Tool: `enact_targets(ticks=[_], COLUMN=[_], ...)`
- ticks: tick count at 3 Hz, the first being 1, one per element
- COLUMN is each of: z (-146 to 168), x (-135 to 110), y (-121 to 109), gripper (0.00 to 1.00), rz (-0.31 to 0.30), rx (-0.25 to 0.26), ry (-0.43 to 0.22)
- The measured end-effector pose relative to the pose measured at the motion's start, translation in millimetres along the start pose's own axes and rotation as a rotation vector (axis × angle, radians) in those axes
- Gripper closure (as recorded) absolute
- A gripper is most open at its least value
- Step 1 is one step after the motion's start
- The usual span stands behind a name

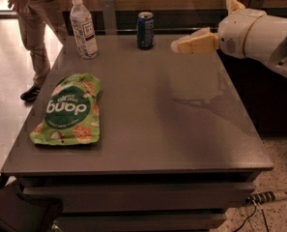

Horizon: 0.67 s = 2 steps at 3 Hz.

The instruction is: Pick blue plastic bottle

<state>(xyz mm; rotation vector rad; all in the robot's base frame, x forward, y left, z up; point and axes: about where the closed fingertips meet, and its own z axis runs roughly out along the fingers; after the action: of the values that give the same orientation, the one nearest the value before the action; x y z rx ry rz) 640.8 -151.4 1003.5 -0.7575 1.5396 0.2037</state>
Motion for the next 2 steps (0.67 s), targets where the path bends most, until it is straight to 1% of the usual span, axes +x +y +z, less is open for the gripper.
enact_targets(ticks=[1,2], z=[31.0,86.5], x=[-2.3,-6.2], y=[13.1,34.4], gripper=[0.00,0.00], rz=[0.007,0.020], rx=[-0.044,-0.120], ry=[-0.034,-0.108])
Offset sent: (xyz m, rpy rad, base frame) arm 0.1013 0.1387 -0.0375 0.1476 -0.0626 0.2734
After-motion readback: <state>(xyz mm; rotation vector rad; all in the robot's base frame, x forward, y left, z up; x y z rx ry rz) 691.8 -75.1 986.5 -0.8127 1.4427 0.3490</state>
